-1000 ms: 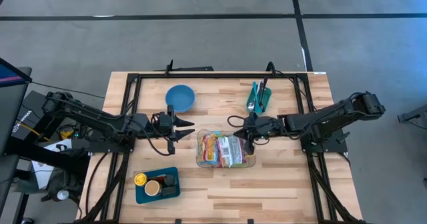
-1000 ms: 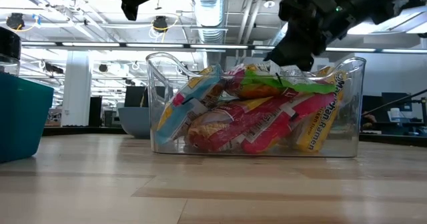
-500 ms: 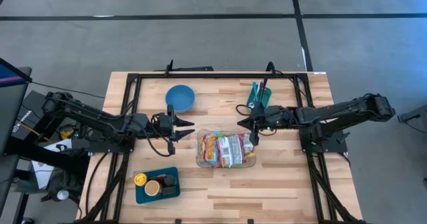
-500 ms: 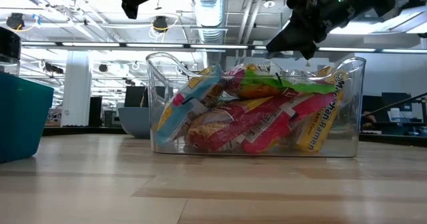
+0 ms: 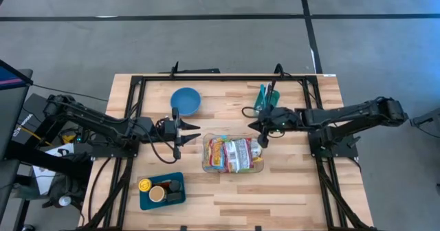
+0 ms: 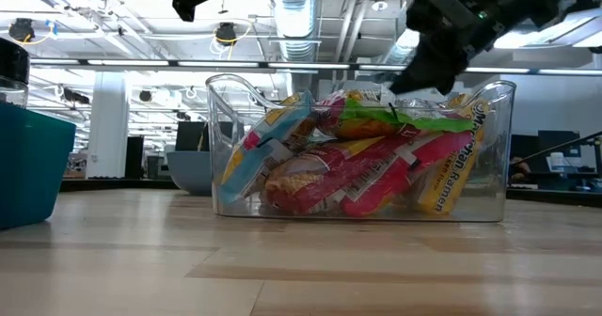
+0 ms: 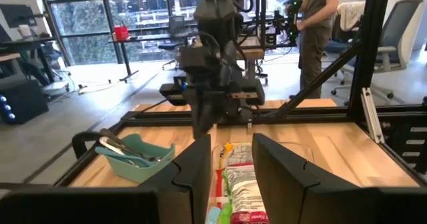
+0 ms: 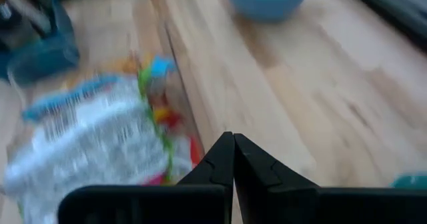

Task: Pick & Place Food Item
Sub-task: Return to Home Position

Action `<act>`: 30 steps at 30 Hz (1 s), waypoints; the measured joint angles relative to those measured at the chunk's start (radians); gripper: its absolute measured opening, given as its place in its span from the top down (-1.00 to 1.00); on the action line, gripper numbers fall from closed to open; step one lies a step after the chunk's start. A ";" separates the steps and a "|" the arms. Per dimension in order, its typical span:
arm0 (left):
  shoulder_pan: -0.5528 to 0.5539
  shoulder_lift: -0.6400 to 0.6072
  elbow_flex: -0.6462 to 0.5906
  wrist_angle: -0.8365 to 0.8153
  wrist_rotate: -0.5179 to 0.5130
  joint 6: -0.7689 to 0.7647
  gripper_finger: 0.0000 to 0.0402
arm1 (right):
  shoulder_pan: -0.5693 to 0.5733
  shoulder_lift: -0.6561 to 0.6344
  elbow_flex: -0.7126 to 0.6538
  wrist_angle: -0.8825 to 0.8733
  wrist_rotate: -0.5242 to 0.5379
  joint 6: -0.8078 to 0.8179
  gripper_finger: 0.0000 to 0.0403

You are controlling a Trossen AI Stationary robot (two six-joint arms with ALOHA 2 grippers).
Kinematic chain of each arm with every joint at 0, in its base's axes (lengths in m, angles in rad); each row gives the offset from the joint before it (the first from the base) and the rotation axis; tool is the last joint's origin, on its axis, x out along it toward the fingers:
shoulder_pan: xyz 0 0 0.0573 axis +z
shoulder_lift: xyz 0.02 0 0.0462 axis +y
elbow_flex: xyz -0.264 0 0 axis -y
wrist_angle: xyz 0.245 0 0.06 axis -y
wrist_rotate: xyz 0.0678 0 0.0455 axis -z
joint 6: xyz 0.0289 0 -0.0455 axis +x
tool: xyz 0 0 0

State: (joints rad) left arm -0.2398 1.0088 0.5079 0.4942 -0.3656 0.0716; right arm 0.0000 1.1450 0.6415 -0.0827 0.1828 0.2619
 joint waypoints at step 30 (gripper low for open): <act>0.000 0.000 0.000 -0.005 0.000 -0.008 0.48 | 0.037 -0.002 0.000 0.126 -0.226 -0.095 1.00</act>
State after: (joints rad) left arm -0.2398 1.0088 0.5079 0.4892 -0.3653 0.0631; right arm 0.0370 1.1427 0.6415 0.0429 -0.0428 0.1668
